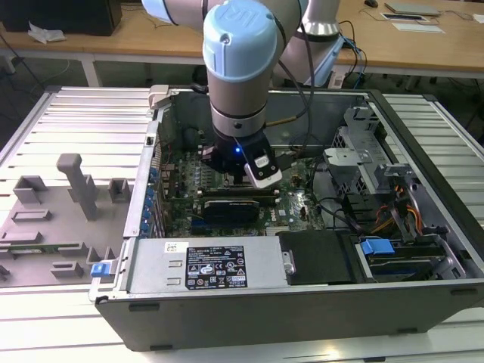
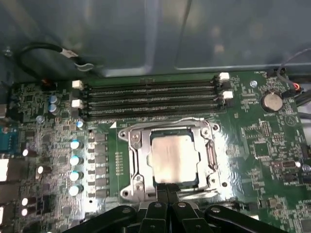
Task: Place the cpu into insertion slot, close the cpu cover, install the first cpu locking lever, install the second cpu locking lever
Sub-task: 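Install the second cpu locking lever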
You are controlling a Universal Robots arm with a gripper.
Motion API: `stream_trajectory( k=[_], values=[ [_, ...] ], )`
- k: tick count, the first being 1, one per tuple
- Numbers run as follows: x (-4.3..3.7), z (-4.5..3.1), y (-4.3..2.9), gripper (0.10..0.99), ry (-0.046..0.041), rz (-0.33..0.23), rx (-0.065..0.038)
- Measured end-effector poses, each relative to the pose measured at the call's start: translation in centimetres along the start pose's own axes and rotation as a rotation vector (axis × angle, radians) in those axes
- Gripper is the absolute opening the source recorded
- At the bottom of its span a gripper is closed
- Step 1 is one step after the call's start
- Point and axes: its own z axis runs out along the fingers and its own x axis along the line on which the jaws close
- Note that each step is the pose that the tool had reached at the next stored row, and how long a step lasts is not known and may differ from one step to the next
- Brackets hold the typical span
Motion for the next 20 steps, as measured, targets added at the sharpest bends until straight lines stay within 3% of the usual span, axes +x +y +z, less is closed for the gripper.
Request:
stream_trajectory(
  k=[2, 4, 13, 16, 20],
  values=[
    [-0.02, 0.14, 0.54, 0.106, -0.0009, -0.001, 0.015],
    [-0.36, 0.37, 1.32, 0.106, -0.0027, -0.003, 0.043],
    [-0.47, 1.02, 3.88, 0.106, -0.0065, -0.007, 0.104],
    [-0.47, 0.74, 4.25, 0.106, -0.007, -0.007, 0.113],
    [-0.52, -0.31, 4.61, 0.106, -0.0073, -0.008, 0.114]
  ],
)
